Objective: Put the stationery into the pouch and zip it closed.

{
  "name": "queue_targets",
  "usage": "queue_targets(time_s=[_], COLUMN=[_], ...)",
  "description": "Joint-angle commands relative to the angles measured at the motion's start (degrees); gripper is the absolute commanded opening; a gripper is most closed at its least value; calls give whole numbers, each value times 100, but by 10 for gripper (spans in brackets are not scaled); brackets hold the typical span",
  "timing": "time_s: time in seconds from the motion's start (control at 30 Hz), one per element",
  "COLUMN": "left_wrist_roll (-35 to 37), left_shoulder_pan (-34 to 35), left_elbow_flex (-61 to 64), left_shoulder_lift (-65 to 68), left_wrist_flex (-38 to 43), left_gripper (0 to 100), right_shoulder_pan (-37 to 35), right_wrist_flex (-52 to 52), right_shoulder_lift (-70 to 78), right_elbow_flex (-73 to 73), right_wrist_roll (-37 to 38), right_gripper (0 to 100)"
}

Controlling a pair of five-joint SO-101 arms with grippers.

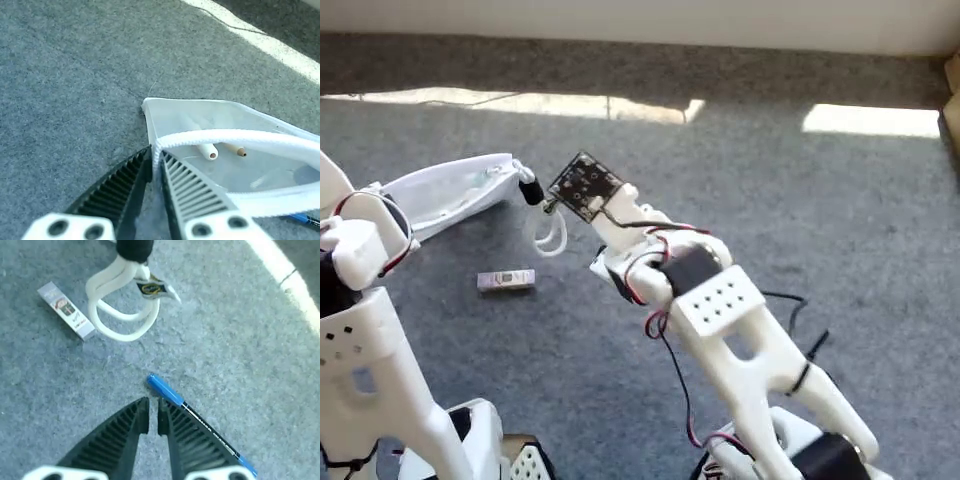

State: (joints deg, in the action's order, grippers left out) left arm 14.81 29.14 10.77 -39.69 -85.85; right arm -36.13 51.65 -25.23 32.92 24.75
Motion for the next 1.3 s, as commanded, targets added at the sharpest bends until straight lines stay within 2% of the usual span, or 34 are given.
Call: queue_targets(time_s=[0.0,0.17,0.43,0.6,1.13,1.27], left_wrist_roll=[-9,-18,-18,-18,-26,-35], left_shoulder_pan=[119,145,488,488,488,488], left_elbow_flex=[-57,-4,-13,-4,13,110], left_shoulder_lift=[-40,-40,-40,-40,-40,-40], left_wrist_flex=[44,53,53,53,35,53], left_gripper=[7,7,7,7,7,7], right_shoulder_pan=[75,75,171,136,163,171], right_wrist_flex=[84,92,92,84,84,84], right_shoulder_lift=[505,1332,2273,2774,4277,4488], right_elbow_flex=[-646,-1051,-1516,-1648,-2475,-2536], right_wrist_roll=[281,308,316,818,835,835], right_gripper=[34,40,230,231,231,158])
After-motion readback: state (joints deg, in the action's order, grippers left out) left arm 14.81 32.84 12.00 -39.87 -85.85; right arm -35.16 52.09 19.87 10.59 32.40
